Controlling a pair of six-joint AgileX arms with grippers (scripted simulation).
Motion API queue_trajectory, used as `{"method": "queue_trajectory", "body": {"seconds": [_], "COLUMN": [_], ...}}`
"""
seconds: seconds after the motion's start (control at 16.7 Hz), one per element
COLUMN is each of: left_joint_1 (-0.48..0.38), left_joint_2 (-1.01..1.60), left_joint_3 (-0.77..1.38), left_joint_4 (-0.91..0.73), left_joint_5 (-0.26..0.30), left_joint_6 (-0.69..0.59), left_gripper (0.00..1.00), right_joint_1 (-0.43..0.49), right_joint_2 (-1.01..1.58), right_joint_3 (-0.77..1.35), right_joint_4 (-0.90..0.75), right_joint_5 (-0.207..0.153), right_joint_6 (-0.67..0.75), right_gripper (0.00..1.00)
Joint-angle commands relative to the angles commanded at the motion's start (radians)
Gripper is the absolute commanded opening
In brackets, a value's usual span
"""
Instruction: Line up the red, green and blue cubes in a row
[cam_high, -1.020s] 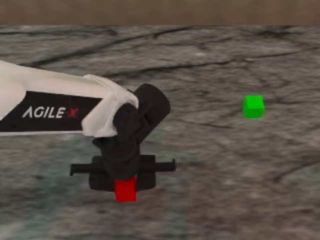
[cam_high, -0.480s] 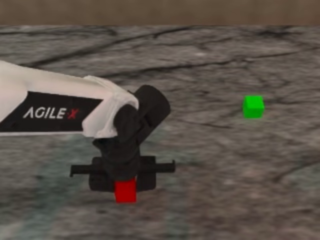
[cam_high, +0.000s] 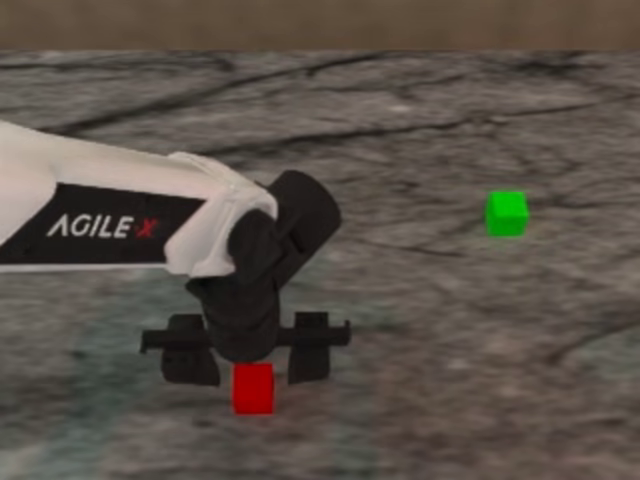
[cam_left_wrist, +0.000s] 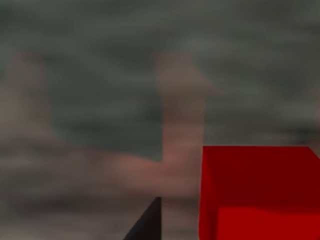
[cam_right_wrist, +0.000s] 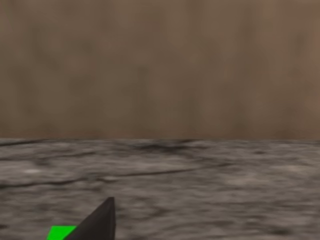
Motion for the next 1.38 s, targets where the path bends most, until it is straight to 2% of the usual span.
{"method": "queue_trajectory", "body": {"seconds": [0.6,1.08,1.38], "left_joint_1": [0.000,0.012,0.008], "left_joint_2": [-0.002,-0.111,-0.119], "left_joint_3": [0.003,0.135,0.142], "left_joint_4": [-0.004,-0.251,-0.265], "left_joint_5": [0.000,-0.001,-0.001], "left_joint_6": [0.000,-0.010,-0.009], "left_gripper": [1.00,1.00,1.00], "right_joint_1": [0.000,0.000,0.000], "right_joint_2": [0.000,0.000,0.000], "right_joint_3": [0.000,0.000,0.000], "right_joint_4": [0.000,0.000,0.000], "right_joint_5": [0.000,0.000,0.000], "right_joint_6": [0.000,0.000,0.000], "right_gripper": [1.00,1.00,1.00]}}
